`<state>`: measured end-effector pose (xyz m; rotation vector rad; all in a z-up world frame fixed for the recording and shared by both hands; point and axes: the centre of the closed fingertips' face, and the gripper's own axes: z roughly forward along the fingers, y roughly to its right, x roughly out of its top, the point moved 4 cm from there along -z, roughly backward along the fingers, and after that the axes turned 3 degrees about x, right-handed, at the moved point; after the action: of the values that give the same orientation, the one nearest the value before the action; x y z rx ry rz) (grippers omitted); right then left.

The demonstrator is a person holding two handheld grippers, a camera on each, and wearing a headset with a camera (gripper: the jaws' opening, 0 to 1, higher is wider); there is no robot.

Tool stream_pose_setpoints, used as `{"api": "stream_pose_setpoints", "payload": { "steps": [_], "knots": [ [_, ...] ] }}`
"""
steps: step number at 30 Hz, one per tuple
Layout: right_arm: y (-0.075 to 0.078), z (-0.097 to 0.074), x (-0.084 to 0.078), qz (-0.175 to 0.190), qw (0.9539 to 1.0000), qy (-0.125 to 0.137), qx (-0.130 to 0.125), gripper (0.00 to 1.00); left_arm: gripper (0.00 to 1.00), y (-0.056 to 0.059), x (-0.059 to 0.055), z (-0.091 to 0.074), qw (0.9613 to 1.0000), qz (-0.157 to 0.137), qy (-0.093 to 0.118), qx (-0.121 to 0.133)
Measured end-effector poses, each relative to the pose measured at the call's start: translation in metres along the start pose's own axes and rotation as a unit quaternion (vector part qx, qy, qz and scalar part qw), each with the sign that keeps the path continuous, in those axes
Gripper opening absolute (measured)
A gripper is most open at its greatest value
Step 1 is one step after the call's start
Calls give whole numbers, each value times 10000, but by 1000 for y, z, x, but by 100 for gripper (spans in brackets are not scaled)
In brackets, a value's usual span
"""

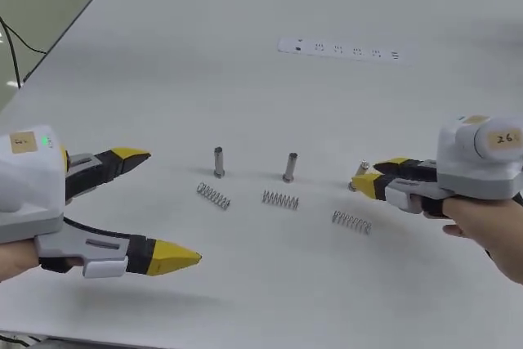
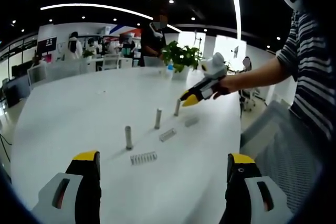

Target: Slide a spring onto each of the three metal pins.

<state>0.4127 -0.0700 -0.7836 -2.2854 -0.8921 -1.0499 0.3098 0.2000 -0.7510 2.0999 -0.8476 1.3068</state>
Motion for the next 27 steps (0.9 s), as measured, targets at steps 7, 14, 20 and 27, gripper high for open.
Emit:
{"api": "stream_pose_setpoints", "payload": {
  "steps": [7, 14, 20, 27],
  "knots": [
    [0, -4, -1, -34, 10000, 14, 19, 28, 98, 1, 0, 1, 10000, -1, -10, -14],
    [1, -4, -4, -33, 10000, -16, 20, 28, 98, 1, 0, 2, 10000, -19, -4, -21],
    [-4, -7, -4, -130, 9999, -28, 92, 28, 98, 0, 0, 2, 10000, -20, 0, -18],
    [-5, -10, -3, -193, 9997, -48, 160, 28, 98, -1, -1, 2, 10000, -23, 0, -15]
  ]
}}
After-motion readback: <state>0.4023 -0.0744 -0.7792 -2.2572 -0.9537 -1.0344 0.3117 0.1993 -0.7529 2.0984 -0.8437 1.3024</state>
